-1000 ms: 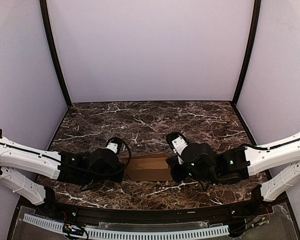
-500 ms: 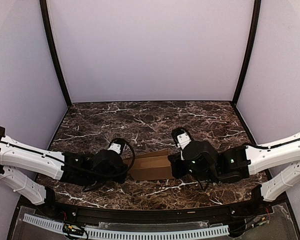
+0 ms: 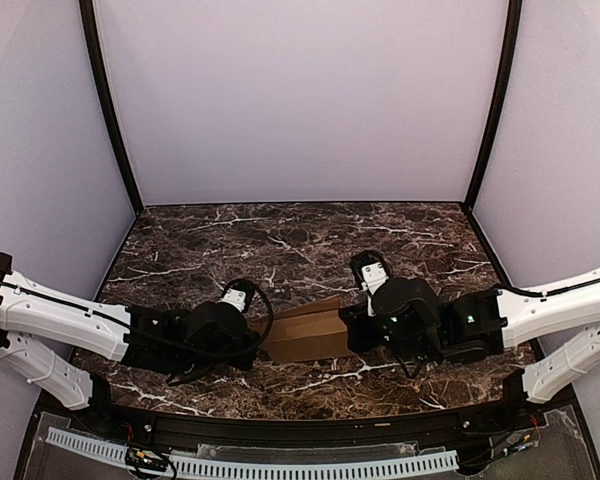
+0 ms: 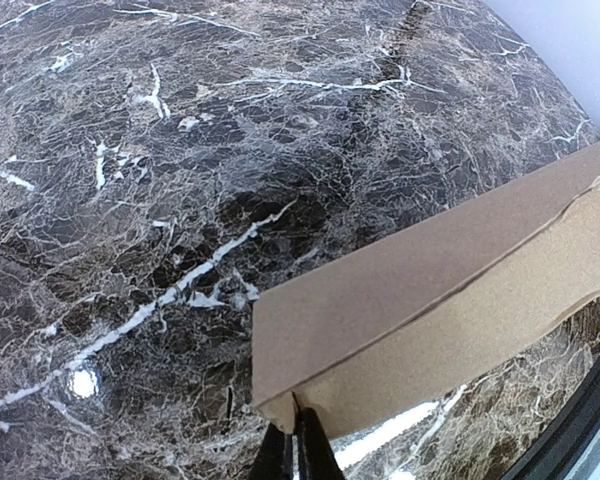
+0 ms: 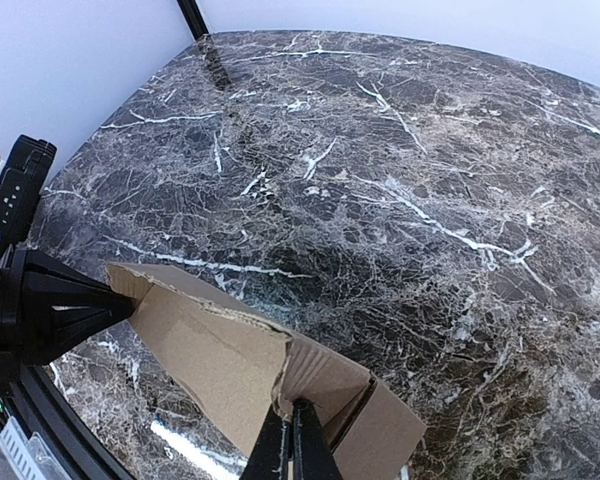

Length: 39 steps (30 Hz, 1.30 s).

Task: Fold the paper box

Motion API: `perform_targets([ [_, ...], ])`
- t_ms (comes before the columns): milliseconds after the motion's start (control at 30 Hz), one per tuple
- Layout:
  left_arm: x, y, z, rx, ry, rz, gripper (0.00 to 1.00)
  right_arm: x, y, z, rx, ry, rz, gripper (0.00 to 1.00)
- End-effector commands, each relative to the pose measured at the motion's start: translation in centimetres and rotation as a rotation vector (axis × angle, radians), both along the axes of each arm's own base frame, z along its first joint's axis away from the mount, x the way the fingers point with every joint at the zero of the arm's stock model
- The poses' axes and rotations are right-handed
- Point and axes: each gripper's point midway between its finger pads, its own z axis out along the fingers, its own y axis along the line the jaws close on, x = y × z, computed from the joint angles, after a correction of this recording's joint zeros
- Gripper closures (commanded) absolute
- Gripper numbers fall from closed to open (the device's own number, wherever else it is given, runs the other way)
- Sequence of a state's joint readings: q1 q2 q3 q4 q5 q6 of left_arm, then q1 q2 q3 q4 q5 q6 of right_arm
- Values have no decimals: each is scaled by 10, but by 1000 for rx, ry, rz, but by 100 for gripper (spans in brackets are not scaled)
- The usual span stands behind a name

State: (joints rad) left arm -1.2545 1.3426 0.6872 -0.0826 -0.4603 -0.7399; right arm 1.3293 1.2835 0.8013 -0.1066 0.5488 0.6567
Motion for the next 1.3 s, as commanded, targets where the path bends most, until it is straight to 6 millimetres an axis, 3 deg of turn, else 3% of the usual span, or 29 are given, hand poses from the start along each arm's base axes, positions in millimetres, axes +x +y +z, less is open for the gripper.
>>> perform_targets([
  [0, -13, -8, -5, 16, 39, -68, 99, -10, -9, -13, -18, 42, 35, 100],
  [367, -11, -10, -4, 25, 36, -64, 99, -19, -47, -38, -67, 98, -5, 100],
  [533, -11, -12, -5, 24, 40, -69, 99, -19, -43, -40, -28, 109, -22, 100],
  [867, -12, -13, -8, 32, 49, -72, 99, -13, -27, -22, 101, 103, -45, 100],
  [1267, -12, -12, -8, 32, 47, -71, 99, -19, -38, -48, 4, 115, -46, 100],
])
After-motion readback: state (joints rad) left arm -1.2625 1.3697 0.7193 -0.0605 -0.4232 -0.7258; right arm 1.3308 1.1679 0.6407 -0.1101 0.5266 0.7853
